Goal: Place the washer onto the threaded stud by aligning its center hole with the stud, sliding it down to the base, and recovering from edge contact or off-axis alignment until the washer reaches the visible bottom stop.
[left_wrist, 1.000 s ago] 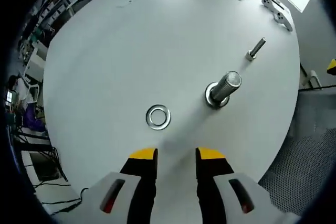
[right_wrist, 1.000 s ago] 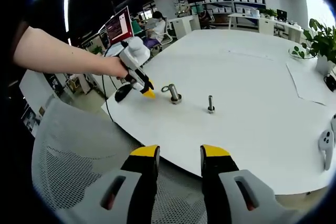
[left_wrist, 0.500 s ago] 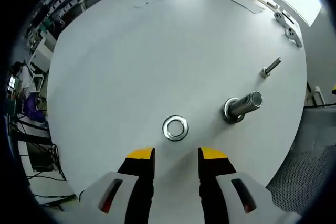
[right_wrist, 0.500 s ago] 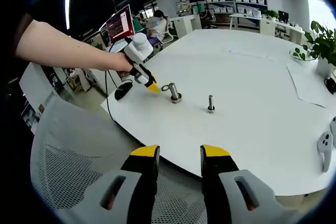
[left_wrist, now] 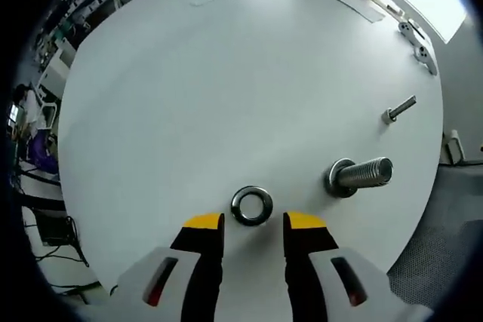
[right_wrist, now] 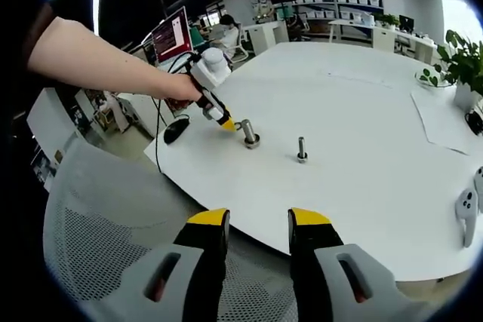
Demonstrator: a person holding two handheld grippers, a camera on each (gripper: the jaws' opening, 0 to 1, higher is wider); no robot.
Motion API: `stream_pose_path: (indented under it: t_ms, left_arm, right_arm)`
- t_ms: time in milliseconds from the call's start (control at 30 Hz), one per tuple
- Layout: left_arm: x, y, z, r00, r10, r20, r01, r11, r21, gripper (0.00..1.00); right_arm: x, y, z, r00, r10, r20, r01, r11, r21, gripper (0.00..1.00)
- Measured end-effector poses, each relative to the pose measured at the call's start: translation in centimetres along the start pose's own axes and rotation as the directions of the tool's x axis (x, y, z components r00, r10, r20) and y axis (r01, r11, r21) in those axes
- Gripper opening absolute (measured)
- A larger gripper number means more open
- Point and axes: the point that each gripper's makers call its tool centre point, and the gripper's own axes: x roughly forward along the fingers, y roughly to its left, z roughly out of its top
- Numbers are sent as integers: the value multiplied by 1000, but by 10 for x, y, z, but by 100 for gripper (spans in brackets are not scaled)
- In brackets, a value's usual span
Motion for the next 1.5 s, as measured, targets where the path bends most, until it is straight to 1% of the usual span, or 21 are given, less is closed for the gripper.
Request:
stream_pose_path:
  t_ms: [167, 233, 267, 433, 500, 600, 667, 733, 767, 833, 867, 933, 1000, 1033, 1067, 1133, 1167, 1500]
  left_arm:
    - [7, 4, 0, 1000, 8, -12, -8, 1000, -4, 27]
    - [8, 2, -1, 1000, 5, -16, -5, 1000, -7, 25]
    - [6, 3, 1, 1000, 18, -11, -18, 999, 26, 25]
    - [8, -3, 3, 1000, 27, -15, -26, 996, 91, 21]
    - [7, -5, 5, 1000, 18, -15, -17, 997, 79, 21]
    - [8, -3, 3, 1000, 11, -17, -10, 996, 86, 20]
    - [7, -5, -2, 999, 1, -38, 4, 994, 107, 20]
    - [4, -10, -13, 996, -6, -85, 19, 988, 156, 20]
    - [4, -12, -18, 996, -5, -94, 19, 988, 155, 20]
    - [2, -14, -27, 992, -7, -124, 30, 983, 183, 20]
    - [1, -15, -31, 990, -9, -141, 36, 982, 188, 20]
    - [-4, -19, -43, 980, -14, -200, 54, 979, 196, 20]
    - [-5, -19, -49, 975, -6, -222, 54, 976, 212, 20]
    - [-5, -19, -50, 976, -2, -216, 49, 976, 212, 21]
    - [-4, -18, -48, 980, 3, -198, 36, 980, 195, 21]
    - [-6, -19, -48, 983, 4, -184, 25, 988, 153, 22]
    - [-4, -18, -47, 984, 0, -181, 27, 989, 146, 23]
    - [-5, -20, -46, 984, 7, -180, 15, 993, 120, 24]
  right_arm:
    - [0, -1, 0, 1000, -3, 4, 3, 1000, 7, 34]
    - [0, -1, 0, 1000, -3, 2, 3, 1000, 6, 34]
    - [0, -1, 0, 1000, -3, 1, 3, 1000, 4, 34]
    - [0, -2, 0, 1000, -5, 2, 5, 1000, 8, 34]
    - [0, -1, -1, 1000, -5, -2, 5, 1000, 5, 34]
    - [0, -2, -2, 1000, -9, -4, 9, 1000, 4, 34]
    - [0, -3, -1, 1000, -11, -1, 11, 1000, 8, 34]
    - [0, -3, -1, 1000, -12, 0, 12, 1000, 8, 34]
    - [0, -2, -1, 1000, -11, -1, 11, 1000, 7, 34]
    - [0, -2, 0, 1000, -11, 2, 11, 1000, 8, 34]
    - [0, -2, 0, 1000, -10, 3, 10, 1000, 7, 34]
    - [0, -2, 0, 1000, -10, 4, 10, 1000, 8, 34]
    - [0, -1, 0, 1000, -9, 4, 9, 1000, 5, 34]
    - [0, -1, 0, 1000, -8, 5, 8, 1000, 4, 34]
    - [0, -1, 1, 1000, -8, 5, 8, 1000, 4, 34]
    - [0, -1, 1, 1000, -6, 6, 6, 1000, 3, 34]
    - [0, 0, 1, 1000, -5, 6, 5, 1000, 0, 34]
    - [0, 0, 1, 1000, -1, 6, 1, 1000, -2, 34]
